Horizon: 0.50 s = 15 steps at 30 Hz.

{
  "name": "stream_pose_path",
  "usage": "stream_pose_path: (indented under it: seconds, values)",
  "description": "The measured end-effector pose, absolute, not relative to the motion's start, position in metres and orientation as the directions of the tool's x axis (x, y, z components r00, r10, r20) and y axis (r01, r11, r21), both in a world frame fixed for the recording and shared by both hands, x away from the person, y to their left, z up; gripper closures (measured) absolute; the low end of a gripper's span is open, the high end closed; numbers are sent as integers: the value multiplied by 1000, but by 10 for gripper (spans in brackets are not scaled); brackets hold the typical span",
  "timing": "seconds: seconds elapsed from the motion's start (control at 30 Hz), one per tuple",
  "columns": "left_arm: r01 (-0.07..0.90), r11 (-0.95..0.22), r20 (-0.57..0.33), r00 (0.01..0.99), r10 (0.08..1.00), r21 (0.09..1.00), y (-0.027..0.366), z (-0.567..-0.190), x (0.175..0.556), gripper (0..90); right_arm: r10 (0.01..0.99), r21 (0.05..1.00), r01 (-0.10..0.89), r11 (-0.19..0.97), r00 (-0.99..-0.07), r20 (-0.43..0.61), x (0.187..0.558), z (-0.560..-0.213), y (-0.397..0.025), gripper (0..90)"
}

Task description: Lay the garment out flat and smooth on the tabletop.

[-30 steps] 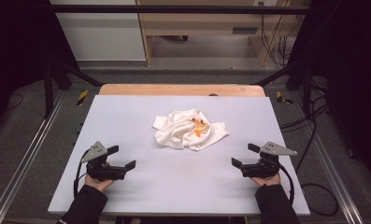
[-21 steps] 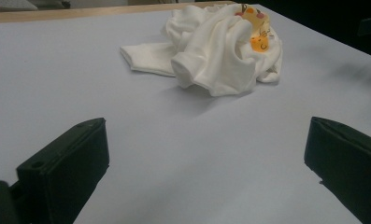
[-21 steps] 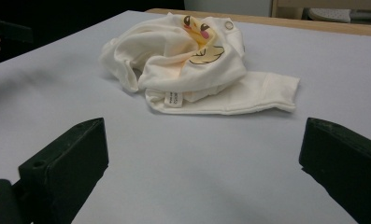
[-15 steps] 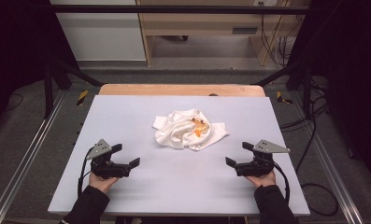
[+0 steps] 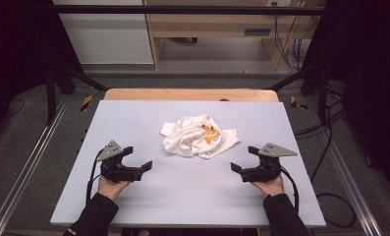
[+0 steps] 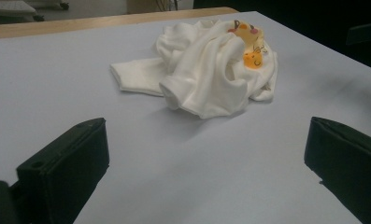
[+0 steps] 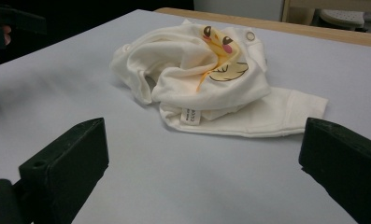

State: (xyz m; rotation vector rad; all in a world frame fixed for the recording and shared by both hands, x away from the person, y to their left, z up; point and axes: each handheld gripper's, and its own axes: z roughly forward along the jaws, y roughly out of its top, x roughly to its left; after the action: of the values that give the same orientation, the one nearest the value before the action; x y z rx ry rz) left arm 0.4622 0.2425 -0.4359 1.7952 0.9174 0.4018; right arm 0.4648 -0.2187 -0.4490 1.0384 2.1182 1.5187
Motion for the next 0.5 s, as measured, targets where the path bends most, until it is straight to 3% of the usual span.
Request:
stream_pose_path:
  seconds: [0.5]
  values:
    - [409, -195, -136, 651, 747, 892, 217, -432, 483, 1, 720, 908, 373, 189, -682, 131, 481, -446, -194, 20]
